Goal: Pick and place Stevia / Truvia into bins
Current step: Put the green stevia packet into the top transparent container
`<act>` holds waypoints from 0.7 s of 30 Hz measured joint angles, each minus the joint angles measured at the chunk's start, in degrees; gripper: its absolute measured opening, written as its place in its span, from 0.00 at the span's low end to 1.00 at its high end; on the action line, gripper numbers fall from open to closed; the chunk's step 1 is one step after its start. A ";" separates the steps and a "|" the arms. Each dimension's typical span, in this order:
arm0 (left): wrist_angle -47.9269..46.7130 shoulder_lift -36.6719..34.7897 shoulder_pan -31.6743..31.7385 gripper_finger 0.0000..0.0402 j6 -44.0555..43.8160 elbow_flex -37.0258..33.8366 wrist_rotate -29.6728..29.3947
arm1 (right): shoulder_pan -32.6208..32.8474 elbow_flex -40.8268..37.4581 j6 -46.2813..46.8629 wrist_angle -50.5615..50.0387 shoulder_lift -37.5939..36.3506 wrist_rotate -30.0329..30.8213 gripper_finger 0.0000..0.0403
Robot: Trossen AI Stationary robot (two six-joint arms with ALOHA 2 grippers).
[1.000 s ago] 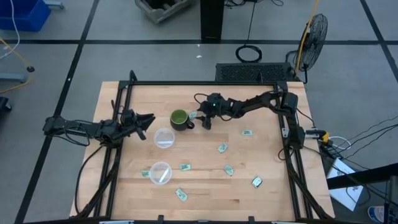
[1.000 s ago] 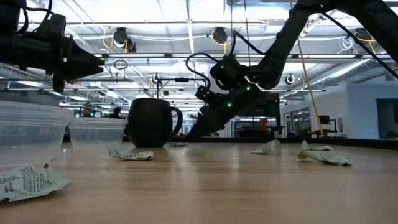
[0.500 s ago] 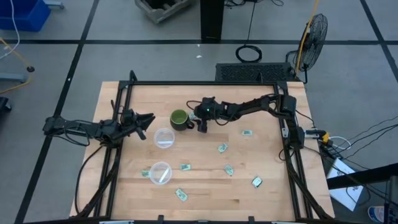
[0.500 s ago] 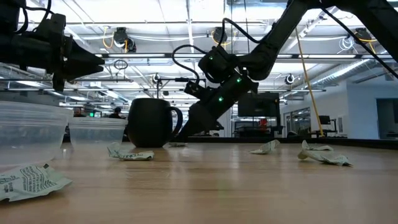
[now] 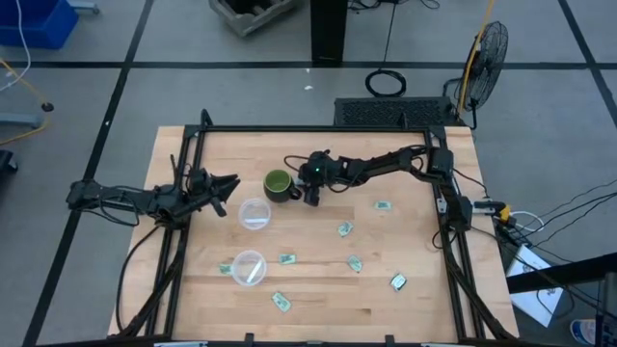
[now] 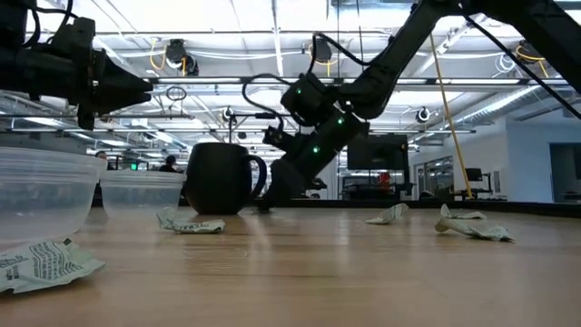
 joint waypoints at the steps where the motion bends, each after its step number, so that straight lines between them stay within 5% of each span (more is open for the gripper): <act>1: -0.05 0.00 0.00 0.28 0.09 0.00 -0.01 | 0.00 0.08 0.05 0.25 -0.13 -0.20 0.35; 13: -0.44 0.00 0.00 0.28 -0.67 0.00 0.44 | -0.15 0.33 1.82 -8.29 0.49 -0.44 0.03; 21: -0.50 -0.02 0.00 0.28 -0.78 0.00 0.44 | 2.90 0.18 5.21 -15.96 -1.03 0.17 0.00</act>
